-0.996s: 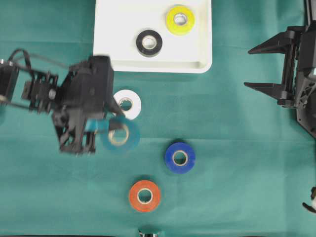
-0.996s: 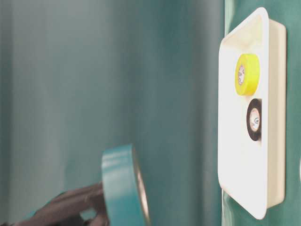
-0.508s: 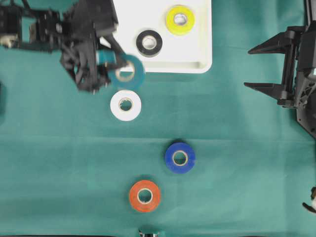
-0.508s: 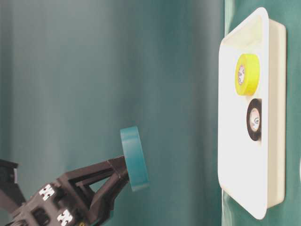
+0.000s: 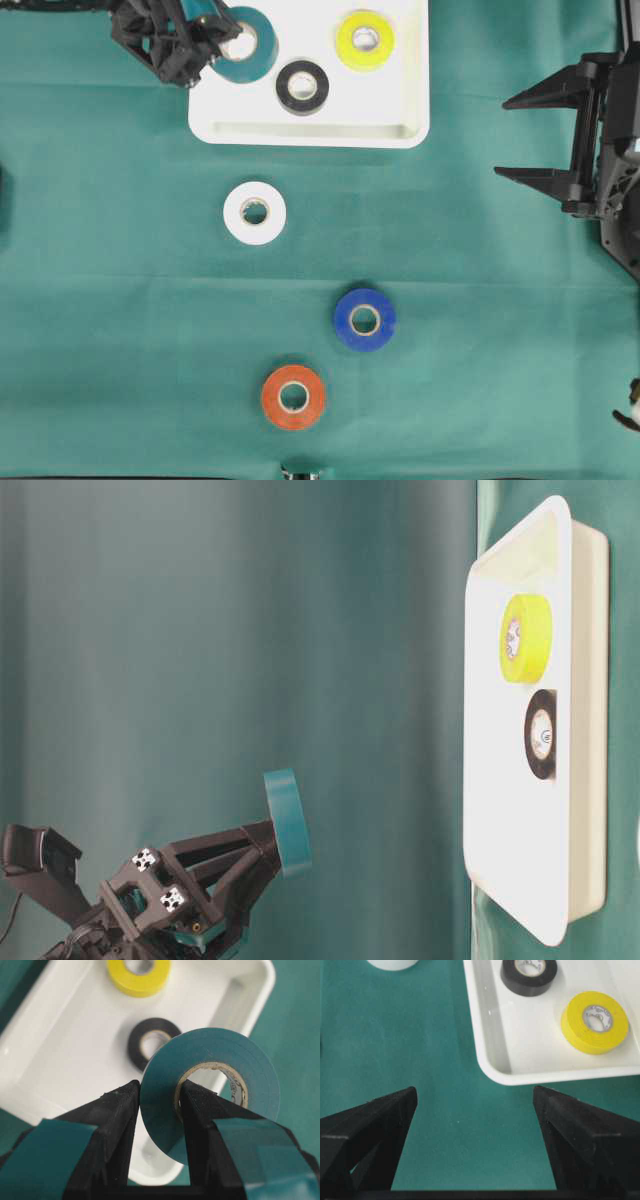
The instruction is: Pick up the tape from a random location and place it into the white case.
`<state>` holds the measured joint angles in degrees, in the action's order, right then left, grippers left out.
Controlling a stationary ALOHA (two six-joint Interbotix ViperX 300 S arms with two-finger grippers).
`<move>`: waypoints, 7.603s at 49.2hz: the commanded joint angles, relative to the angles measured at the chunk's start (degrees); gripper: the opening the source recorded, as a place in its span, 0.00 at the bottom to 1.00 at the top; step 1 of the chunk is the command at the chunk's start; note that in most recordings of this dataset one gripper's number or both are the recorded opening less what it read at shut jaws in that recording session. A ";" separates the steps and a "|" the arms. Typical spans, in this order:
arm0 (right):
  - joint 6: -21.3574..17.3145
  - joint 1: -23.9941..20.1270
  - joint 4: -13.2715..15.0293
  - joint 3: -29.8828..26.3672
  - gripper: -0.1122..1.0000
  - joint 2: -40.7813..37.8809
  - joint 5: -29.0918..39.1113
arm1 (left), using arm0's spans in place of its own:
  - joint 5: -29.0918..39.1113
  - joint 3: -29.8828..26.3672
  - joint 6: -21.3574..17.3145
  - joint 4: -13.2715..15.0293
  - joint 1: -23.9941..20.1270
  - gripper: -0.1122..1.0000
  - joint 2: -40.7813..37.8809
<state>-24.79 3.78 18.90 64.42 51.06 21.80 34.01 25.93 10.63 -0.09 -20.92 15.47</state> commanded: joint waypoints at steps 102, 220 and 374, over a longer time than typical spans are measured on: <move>0.09 1.58 0.35 -1.05 0.90 -1.85 -1.14 | -16.61 10.46 -0.26 0.09 -2.55 0.30 -15.47; 0.26 1.67 0.70 -1.41 0.90 -1.76 -1.14 | -0.44 3.08 -3.08 0.18 -0.70 0.99 8.79; 0.62 1.93 1.14 -0.53 0.90 5.19 0.18 | -29.79 36.65 -7.82 0.18 18.28 0.99 34.63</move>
<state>-24.08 5.63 19.95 64.51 56.51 22.50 5.54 62.84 2.81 0.09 -2.64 50.27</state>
